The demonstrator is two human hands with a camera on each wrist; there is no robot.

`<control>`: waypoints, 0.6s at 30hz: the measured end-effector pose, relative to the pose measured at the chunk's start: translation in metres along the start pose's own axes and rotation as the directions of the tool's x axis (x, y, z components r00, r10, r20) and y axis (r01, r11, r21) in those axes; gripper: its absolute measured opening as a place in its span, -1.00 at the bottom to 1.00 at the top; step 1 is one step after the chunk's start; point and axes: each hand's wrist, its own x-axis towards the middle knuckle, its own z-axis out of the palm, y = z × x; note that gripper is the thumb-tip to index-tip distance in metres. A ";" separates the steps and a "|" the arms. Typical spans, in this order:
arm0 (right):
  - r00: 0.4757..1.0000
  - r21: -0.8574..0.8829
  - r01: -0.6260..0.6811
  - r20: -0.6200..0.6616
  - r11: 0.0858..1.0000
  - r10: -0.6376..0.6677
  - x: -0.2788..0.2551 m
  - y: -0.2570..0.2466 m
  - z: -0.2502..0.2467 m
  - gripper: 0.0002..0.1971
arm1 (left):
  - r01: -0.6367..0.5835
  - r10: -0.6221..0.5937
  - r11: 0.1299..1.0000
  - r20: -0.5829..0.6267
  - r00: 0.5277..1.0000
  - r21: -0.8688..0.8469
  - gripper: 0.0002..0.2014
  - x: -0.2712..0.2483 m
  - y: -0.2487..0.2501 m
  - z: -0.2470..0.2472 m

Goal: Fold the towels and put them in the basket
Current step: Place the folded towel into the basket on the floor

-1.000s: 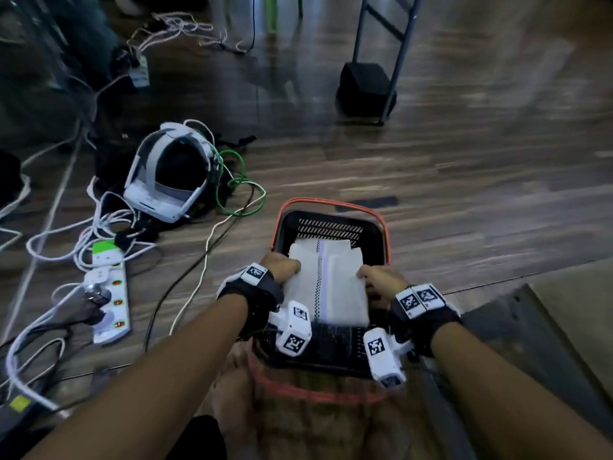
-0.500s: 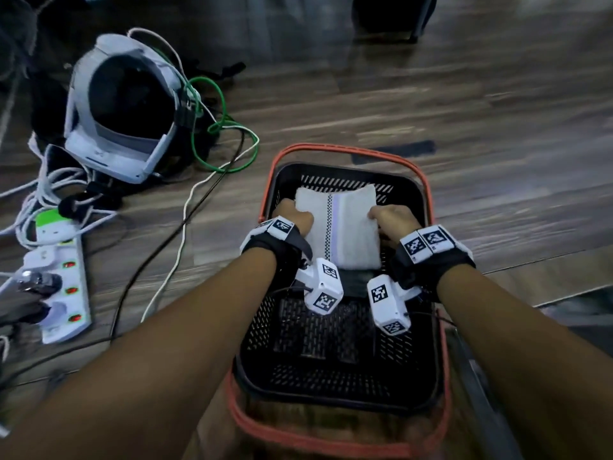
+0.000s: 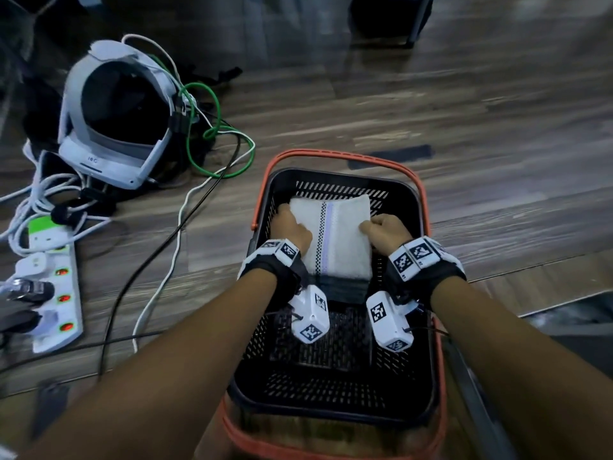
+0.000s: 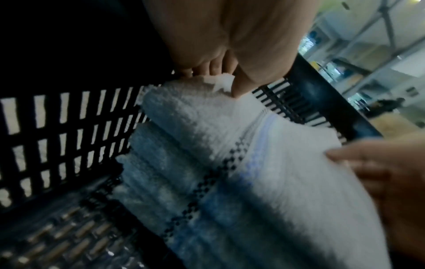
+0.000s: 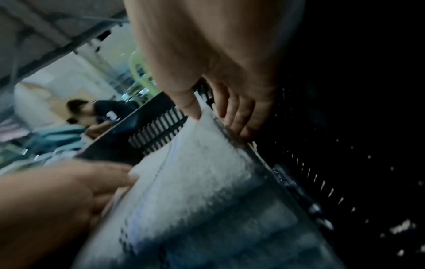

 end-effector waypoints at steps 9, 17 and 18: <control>0.835 -0.738 0.325 -0.070 0.592 -0.546 -0.028 -0.004 0.038 -0.53 | -0.344 0.339 0.826 0.093 0.936 0.446 -0.46 -0.005 -0.028 0.029; 0.864 -0.670 0.235 -0.189 0.704 -0.468 -0.012 0.035 0.080 -0.39 | -0.362 0.361 0.810 0.093 0.928 0.462 -0.46 0.003 -0.053 0.053; 0.861 -0.667 0.238 -0.192 0.706 -0.472 -0.010 0.037 0.081 -0.39 | -0.364 0.366 0.807 0.090 0.926 0.465 -0.46 0.004 -0.055 0.056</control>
